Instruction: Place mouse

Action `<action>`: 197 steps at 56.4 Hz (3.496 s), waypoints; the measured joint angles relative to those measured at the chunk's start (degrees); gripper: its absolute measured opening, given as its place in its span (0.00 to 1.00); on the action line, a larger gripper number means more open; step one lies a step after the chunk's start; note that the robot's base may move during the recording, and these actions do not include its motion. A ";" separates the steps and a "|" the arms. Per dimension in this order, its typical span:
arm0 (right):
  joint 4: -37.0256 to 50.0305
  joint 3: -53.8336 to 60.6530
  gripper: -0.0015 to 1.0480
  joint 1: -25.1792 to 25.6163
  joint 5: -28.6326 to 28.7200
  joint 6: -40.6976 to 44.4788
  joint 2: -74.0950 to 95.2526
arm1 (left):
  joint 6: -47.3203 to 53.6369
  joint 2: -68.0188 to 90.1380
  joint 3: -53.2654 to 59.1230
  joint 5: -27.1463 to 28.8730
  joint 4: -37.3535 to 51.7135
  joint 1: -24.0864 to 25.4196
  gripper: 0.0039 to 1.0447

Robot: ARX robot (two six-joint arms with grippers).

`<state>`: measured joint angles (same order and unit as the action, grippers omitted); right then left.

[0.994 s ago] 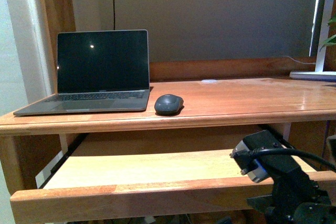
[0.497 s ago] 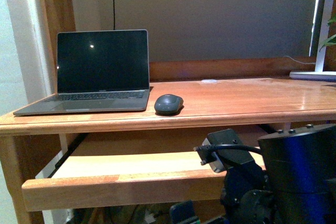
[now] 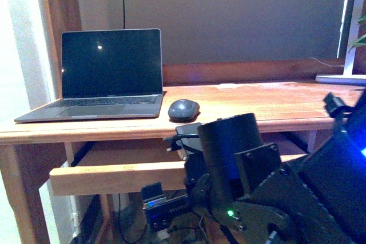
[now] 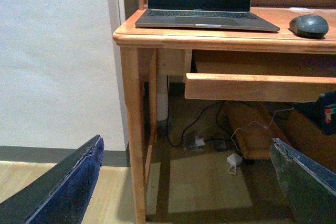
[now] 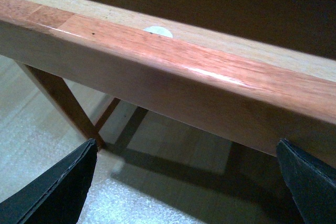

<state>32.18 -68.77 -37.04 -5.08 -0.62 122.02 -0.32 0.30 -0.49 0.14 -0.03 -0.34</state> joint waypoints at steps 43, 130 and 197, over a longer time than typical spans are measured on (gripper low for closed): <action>-9.84 -25.68 0.99 -4.92 -6.25 -3.52 14.14 | 0.00 0.00 0.00 0.00 0.00 0.00 0.93; -23.93 63.47 0.94 7.78 -5.95 -10.71 -107.67 | 0.00 0.00 0.00 -0.02 0.00 0.00 0.93; -32.15 67.91 0.27 36.81 4.94 0.44 -121.68 | 0.00 -0.02 0.00 -0.02 0.00 0.02 0.93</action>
<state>0.03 -0.86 -0.23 -0.14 -0.19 0.34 -0.32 0.27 -0.49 0.12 -0.03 -0.32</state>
